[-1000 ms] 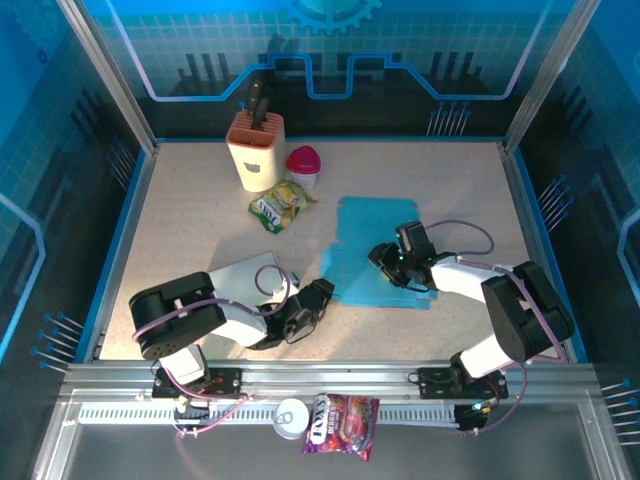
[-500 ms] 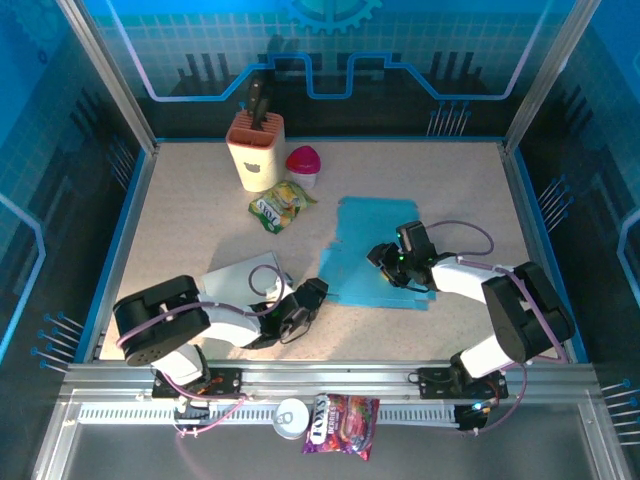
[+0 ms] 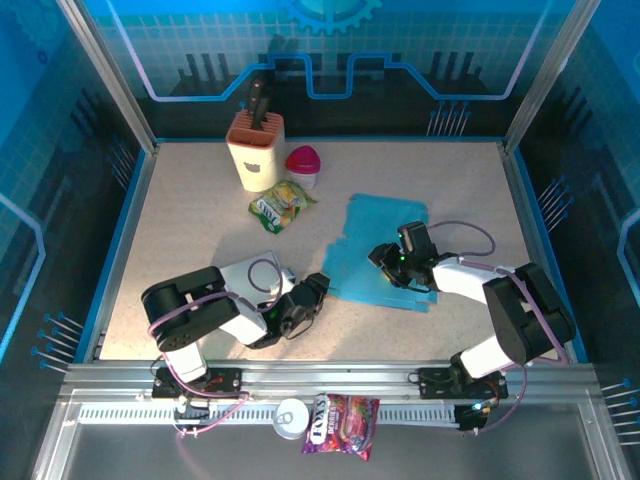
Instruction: Fold the paper box
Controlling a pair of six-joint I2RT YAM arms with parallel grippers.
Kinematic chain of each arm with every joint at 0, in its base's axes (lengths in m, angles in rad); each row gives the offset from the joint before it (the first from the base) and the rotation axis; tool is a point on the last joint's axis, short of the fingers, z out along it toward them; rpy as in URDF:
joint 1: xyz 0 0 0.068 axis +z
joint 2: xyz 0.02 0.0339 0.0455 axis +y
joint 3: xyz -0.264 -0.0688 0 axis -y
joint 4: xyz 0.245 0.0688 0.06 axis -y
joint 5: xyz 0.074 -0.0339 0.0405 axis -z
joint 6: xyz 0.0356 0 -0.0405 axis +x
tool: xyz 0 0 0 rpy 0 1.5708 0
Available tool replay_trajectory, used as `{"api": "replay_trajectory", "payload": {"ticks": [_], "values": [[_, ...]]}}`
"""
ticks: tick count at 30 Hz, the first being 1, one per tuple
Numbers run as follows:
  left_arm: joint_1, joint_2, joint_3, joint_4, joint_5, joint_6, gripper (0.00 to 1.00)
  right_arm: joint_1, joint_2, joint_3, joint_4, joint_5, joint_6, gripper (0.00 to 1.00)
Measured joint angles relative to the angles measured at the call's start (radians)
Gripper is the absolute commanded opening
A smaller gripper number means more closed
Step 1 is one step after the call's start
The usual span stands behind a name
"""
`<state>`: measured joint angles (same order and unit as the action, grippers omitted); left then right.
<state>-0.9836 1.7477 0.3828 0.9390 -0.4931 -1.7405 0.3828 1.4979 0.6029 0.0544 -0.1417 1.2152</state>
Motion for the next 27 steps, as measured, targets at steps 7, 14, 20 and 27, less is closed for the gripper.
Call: {"api": "replay_trajectory", "payload": {"ticks": [7,14,20,27], "values": [[0.001,-0.027,-0.004,-0.038,0.006,-0.011,0.37,-0.006,0.0,0.0,0.0,-0.019,-0.005,0.54],[0.004,-0.274,0.014,-0.385,-0.005,0.043,0.49,-0.013,-0.072,0.039,-0.091,-0.016,-0.128,0.65],[0.114,-0.36,0.172,-0.594,0.083,0.261,0.51,-0.17,-0.235,0.048,-0.192,-0.033,-0.288,0.71],[0.238,-0.23,0.39,-0.718,0.259,0.522,0.5,-0.495,-0.271,0.0,-0.274,-0.113,-0.448,0.74]]}}
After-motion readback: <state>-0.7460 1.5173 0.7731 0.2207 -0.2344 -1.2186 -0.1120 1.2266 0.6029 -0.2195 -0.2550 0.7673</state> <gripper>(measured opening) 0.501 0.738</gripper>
